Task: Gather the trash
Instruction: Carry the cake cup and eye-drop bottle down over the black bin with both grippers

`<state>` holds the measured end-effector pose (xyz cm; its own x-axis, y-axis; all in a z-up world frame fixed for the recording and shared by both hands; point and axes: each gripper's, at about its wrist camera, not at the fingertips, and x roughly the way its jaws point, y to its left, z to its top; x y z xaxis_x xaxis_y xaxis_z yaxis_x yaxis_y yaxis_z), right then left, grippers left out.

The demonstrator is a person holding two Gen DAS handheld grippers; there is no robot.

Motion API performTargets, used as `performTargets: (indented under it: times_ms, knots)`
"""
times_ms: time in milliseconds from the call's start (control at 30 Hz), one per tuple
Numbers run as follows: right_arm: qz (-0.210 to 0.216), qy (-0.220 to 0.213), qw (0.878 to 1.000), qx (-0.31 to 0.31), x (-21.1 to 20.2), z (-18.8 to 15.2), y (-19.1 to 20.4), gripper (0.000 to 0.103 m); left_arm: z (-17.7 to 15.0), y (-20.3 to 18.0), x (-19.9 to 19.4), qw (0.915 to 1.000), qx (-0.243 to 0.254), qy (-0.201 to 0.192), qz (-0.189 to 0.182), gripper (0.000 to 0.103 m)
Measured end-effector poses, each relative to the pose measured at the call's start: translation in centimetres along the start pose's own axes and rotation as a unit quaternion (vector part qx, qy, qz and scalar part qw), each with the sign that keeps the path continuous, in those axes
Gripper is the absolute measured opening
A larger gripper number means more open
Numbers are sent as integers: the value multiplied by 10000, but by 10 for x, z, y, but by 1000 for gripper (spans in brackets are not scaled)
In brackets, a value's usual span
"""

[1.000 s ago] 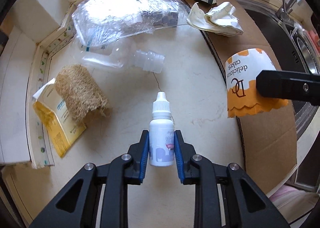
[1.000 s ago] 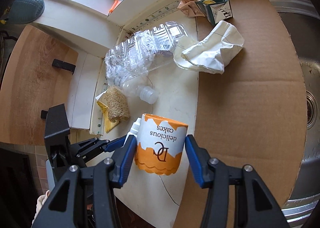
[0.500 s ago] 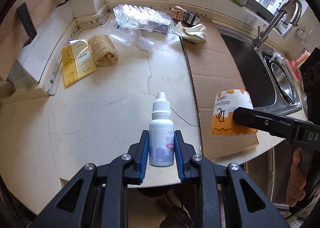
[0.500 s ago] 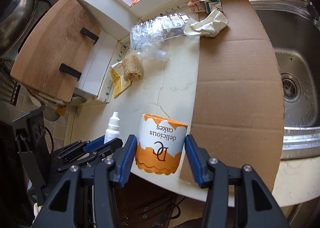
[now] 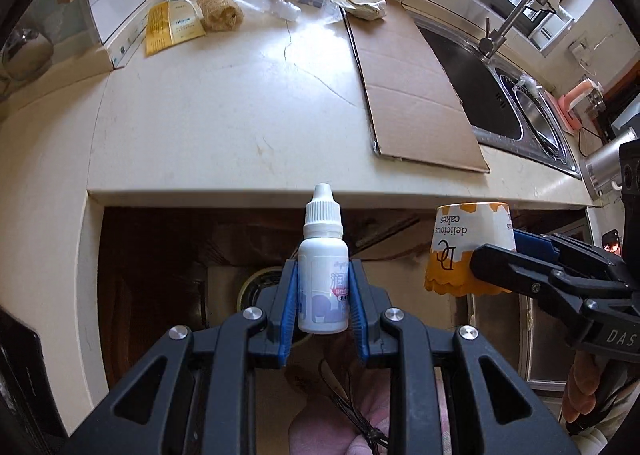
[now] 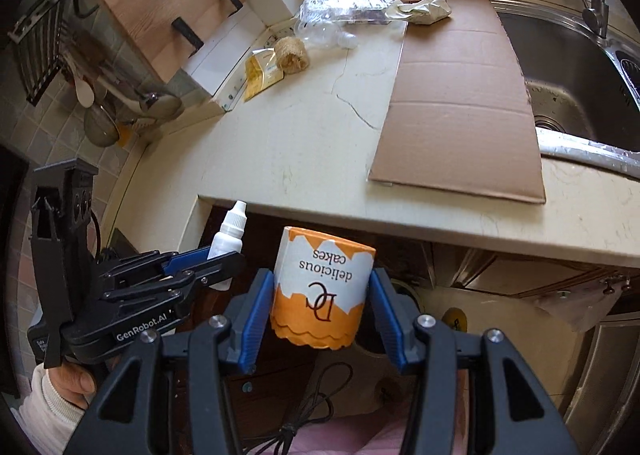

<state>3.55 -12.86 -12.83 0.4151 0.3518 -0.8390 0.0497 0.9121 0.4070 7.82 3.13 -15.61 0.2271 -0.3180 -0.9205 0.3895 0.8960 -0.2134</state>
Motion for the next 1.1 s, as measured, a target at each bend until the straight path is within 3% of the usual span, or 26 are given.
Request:
performTargets:
  times_ms: [233,433,733,1100]
  knots:
    - [-174,287,9990,-287,26,-44,3,50,-41,-2,17,9998,-51,117,-149,22]
    - [-257,609,9977,-171,64,-72,-13,50,-73,4,58,9978,-325,508,-266,22]
    - [-377,1000,9940,219,133,-111,-58,50,-109,16,146,9918,-560,1138,-181,22]
    - [-520,1462,9842,848,253,-163,-138,51,-159,54,297,9809,-1091,1610,44,22]
